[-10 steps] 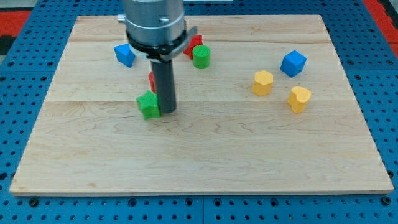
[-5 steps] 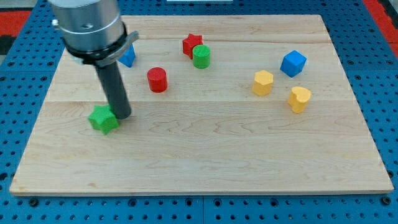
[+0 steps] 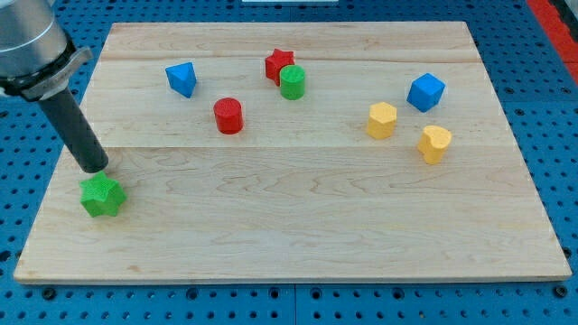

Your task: Slide the green star to the bottom left

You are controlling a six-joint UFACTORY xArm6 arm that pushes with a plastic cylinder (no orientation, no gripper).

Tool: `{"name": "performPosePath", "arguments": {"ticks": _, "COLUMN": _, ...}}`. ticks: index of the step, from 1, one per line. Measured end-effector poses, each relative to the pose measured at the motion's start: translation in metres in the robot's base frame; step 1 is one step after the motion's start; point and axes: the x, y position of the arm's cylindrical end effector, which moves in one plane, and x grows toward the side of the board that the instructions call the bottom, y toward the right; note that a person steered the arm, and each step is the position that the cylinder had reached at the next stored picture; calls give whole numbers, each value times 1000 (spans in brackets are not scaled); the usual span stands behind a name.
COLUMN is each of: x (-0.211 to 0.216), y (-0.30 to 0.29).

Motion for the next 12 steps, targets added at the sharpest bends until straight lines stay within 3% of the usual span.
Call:
{"name": "performPosePath", "arguments": {"ticks": 3, "x": 82, "y": 8}}
{"name": "performPosePath", "arguments": {"ticks": 4, "x": 90, "y": 8}}
{"name": "performPosePath", "arguments": {"ticks": 6, "x": 86, "y": 115}}
{"name": "performPosePath", "arguments": {"ticks": 7, "x": 107, "y": 146}}
{"name": "performPosePath", "arguments": {"ticks": 8, "x": 145, "y": 142}}
{"name": "performPosePath", "arguments": {"ticks": 9, "x": 148, "y": 92}}
{"name": "performPosePath", "arguments": {"ticks": 10, "x": 131, "y": 60}}
{"name": "performPosePath", "arguments": {"ticks": 12, "x": 114, "y": 56}}
